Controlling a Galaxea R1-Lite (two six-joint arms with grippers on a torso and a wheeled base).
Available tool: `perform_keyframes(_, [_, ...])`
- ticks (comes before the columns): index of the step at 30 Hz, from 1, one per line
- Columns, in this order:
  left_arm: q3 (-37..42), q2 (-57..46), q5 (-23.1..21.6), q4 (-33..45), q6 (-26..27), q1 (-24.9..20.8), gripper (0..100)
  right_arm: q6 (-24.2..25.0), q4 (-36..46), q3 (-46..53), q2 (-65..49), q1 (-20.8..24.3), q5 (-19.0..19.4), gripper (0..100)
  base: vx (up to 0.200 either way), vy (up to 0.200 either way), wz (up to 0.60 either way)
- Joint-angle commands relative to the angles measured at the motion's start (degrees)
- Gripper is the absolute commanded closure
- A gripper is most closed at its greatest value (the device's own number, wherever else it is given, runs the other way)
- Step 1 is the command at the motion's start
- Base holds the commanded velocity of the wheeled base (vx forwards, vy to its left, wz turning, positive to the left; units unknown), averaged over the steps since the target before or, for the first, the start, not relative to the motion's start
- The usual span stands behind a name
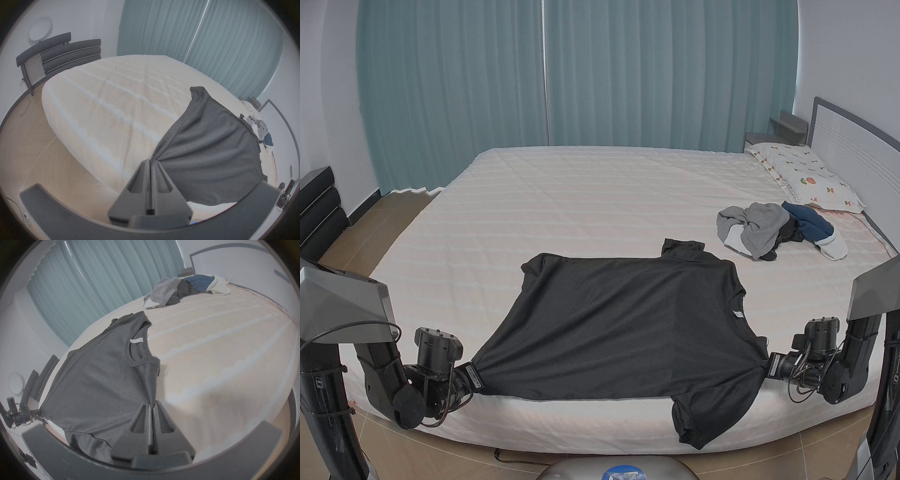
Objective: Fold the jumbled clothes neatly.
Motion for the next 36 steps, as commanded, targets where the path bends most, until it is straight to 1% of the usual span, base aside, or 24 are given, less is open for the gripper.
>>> perform_keyframes(1, [1.0, 0.6, 0.0, 0.0, 0.9, -0.3, 100, -3.4, 0.2, 1.7, -3.5, -5.0, 3.4, 100, 0.000, 0.000, 0.00])
perform_keyframes(2, [1.3, 0.6, 0.0, 0.0, 1.2, -0.4, 100, -3.6, 0.2, 1.5, -4.4, -5.9, 4.5, 100, 0.000, 0.000, 0.00])
perform_keyframes(5, [2.3, 0.6, -0.1, 0.2, 1.5, -1.1, 100, -3.7, 0.3, 0.8, -4.8, -6.9, 5.2, 100, 0.000, 0.000, 0.00])
perform_keyframes(8, [2.9, 0.3, -0.1, 1.7, 2.5, -1.5, 100, -3.9, 0.3, 1.3, -3.9, -6.5, 5.2, 100, 0.000, 0.000, 0.00])
perform_keyframes(15, [2.4, 1.4, -0.3, 2.5, 2.2, -3.2, 100, -3.4, 0.2, -0.2, -2.1, -6.3, 5.3, 100, 0.000, 0.000, 0.00])
perform_keyframes(18, [2.3, 2.0, -0.3, 2.2, 2.0, -3.7, 100, -3.0, -0.1, -0.3, -0.8, -5.3, 5.8, 100, 0.000, 0.000, 0.00])
perform_keyframes(20, [2.3, 2.0, -0.3, 2.2, 1.8, -4.0, 100, -1.6, -0.5, -0.7, 0.8, -5.0, 6.1, 100, 0.000, 0.000, 0.00])
perform_keyframes(21, [2.3, 2.0, -0.3, 2.2, 1.8, -4.0, 0, -1.4, -0.5, -0.8, 0.9, -5.0, 6.1, 100, 0.000, 0.000, 0.00])
perform_keyframes(22, [2.3, 2.0, -0.3, 2.2, 1.8, -4.0, 0, -1.4, -0.5, -0.8, 0.9, -5.0, 6.1, 0, 0.000, 0.000, 0.00])
perform_keyframes(23, [2.1, 2.1, -0.4, 2.2, 1.8, -4.0, 0, 0.6, -0.6, -0.9, 1.4, -4.8, 6.4, 0, 0.000, 0.000, 0.00])
perform_keyframes(26, [1.6, 1.9, -0.5, 1.9, 1.2, -4.0, 0, 3.1, -0.9, -1.0, 0.8, -4.8, 8.2, 0, 0.000, 0.000, 0.00])
perform_keyframes(29, [0.7, 1.4, -0.7, 1.1, -0.7, -4.0, 0, 6.1, -1.3, -1.3, -0.3, -5.2, 10.2, 0, 0.000, 0.000, 0.00])
perform_keyframes(31, [0.2, 0.8, -1.5, 0.2, -2.0, -3.9, 0, 9.5, -1.3, -2.4, -1.1, -5.5, 10.9, 0, 0.000, 0.000, 0.00])
perform_keyframes(34, [0.2, -0.7, -3.0, -1.6, -2.4, -3.4, 0, 14.6, -1.2, -3.7, -2.5, -5.7, 10.9, 0, 0.000, 0.000, 0.00])
perform_keyframes(36, [0.2, -1.4, -3.7, -3.3, -3.6, -3.3, 0, 19.2, -1.4, -4.3, -3.0, -5.8, 10.9, 0, 0.000, 0.000, 0.00])
